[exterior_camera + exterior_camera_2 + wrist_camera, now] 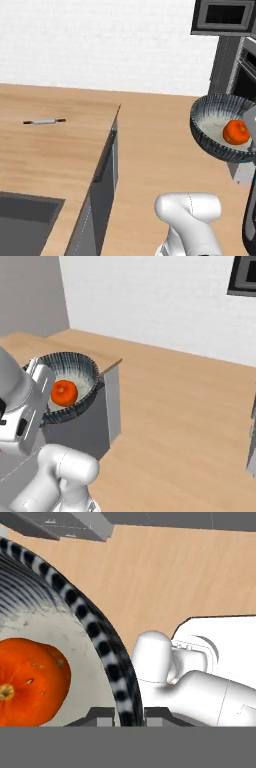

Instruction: Pick the squash from the sink and place it in the bowl. Then pick the bowl and place it in the microwave. Then close the microwave door and press the start button.

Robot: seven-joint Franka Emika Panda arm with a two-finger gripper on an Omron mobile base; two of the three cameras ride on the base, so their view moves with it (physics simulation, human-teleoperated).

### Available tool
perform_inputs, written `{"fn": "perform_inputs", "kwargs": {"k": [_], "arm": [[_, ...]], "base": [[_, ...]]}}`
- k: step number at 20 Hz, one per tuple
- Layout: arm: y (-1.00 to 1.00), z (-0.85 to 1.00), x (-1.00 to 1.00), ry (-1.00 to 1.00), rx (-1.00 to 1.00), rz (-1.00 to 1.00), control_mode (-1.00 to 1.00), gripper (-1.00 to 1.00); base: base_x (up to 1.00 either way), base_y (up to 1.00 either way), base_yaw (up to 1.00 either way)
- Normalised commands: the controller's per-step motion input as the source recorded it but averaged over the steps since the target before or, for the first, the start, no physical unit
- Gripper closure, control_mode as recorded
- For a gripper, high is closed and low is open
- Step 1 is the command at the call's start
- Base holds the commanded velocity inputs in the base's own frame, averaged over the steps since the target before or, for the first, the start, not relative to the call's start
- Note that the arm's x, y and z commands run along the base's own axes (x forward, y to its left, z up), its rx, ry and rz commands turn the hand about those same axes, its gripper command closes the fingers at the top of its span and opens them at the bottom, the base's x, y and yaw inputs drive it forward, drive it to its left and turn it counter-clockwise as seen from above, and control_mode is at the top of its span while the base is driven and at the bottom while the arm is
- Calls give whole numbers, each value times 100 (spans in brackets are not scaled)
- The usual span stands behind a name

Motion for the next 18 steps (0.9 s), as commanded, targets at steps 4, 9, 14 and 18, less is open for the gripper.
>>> {"fn": "perform_inputs", "kwargs": {"k": [4,9,14,18], "arm": [[0,0,0,0,0,0,100,100],[0,0,0,0,0,0,100,100],[0,0,0,0,0,0,100,100],[0,0,0,0,0,0,100,100]], "base": [[0,-34,-72],[18,-3,-57],[53,7,-36],[74,17,-31]]}}
